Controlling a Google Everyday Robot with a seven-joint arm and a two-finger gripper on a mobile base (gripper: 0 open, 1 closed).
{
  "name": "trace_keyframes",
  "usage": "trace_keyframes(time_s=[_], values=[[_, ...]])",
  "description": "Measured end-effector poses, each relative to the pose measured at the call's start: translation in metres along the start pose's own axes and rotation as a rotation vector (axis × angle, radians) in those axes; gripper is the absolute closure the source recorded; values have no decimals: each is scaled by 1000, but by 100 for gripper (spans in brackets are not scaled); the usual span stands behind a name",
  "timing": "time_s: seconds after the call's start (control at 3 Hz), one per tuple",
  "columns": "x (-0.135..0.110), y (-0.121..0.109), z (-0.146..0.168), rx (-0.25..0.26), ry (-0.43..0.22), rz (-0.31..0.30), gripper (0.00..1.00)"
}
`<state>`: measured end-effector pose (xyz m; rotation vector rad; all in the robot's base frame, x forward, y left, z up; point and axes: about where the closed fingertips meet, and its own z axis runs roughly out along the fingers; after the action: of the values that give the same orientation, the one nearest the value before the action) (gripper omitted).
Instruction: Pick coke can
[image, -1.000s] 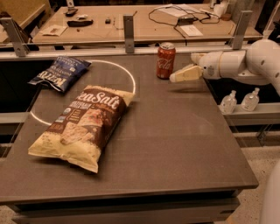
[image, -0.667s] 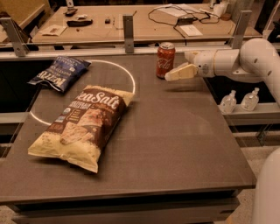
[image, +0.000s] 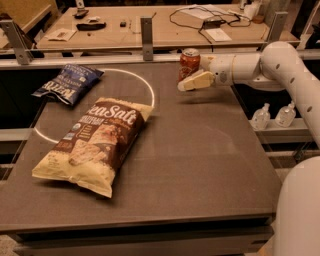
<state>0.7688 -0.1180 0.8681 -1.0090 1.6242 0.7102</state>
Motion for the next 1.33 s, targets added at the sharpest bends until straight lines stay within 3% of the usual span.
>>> trace_keyframes(time_s=[0.33,0.67,1.33], values=[[-4,1,14,-24,-12,-13,17],[-7,1,21,-45,-31,-20,41],[-17,1,5,-58,-44,-21,87]])
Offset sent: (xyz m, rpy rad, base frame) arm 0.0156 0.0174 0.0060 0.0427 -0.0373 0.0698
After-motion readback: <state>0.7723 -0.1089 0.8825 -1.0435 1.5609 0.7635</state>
